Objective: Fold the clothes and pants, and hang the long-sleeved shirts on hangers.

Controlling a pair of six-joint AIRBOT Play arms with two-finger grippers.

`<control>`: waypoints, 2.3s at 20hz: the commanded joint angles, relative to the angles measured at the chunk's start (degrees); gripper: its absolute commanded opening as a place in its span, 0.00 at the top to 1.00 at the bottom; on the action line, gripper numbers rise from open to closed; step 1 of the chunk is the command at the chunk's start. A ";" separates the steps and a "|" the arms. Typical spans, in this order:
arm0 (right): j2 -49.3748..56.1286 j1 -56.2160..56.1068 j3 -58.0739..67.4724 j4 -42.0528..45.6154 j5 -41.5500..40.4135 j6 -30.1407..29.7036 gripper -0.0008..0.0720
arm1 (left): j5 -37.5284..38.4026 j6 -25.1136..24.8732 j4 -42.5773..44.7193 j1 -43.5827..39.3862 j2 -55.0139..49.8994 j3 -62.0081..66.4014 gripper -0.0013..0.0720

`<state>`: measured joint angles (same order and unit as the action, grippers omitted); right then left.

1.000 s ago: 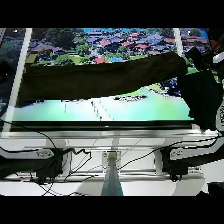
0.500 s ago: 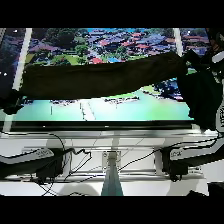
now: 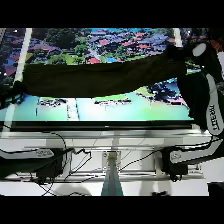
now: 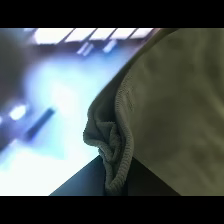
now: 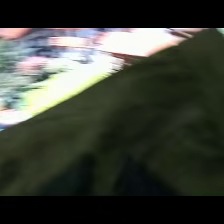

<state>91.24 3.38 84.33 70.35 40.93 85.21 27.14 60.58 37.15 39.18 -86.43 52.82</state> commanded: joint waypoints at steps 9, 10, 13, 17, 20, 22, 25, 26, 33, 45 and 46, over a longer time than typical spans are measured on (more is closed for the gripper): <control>6.54 -36.02 9.18 -0.07 -15.63 4.85 0.94 | 28.26 -5.97 -1.22 -6.05 26.60 12.52 0.95; 8.68 -38.77 11.06 -0.09 -15.13 6.73 0.94 | 29.68 -5.97 -1.18 -6.56 29.90 12.52 0.95; 17.42 -47.45 18.99 -1.66 -13.79 10.93 0.94 | 30.12 -5.97 -1.25 -6.75 37.81 12.52 0.95; 29.83 -56.28 32.74 -8.00 -10.71 11.93 0.94 | 24.63 -5.97 -1.27 -6.75 41.70 12.52 0.95; 31.89 -58.71 33.88 -8.59 -10.38 13.07 0.94 | 23.37 -5.97 -1.22 -6.78 41.57 12.46 0.95; 31.34 -57.24 33.81 -6.32 -6.56 13.03 0.94 | 23.65 -5.88 -1.22 -7.10 40.72 12.20 0.95; 28.39 -50.97 33.81 -0.96 1.57 13.03 0.94 | 27.91 -5.29 -1.22 -10.08 37.44 12.13 0.95; 26.91 -47.82 33.81 0.83 4.90 12.96 0.94 | 30.18 -5.29 -1.22 -12.11 35.85 12.13 0.95; 16.74 -24.28 33.68 4.00 21.00 12.63 0.94 | 31.26 -0.35 -1.20 -43.19 21.07 12.13 0.95; 14.14 -12.90 33.20 3.45 34.93 2.32 0.94 | 37.86 4.37 6.78 -34.47 18.45 11.85 0.24; 14.16 -12.96 32.61 2.93 34.56 2.29 0.94 | 39.56 5.29 8.92 -30.08 19.52 10.36 0.25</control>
<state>105.49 -10.22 117.62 74.02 74.13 89.30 60.58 64.27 40.53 -0.40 -69.04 64.45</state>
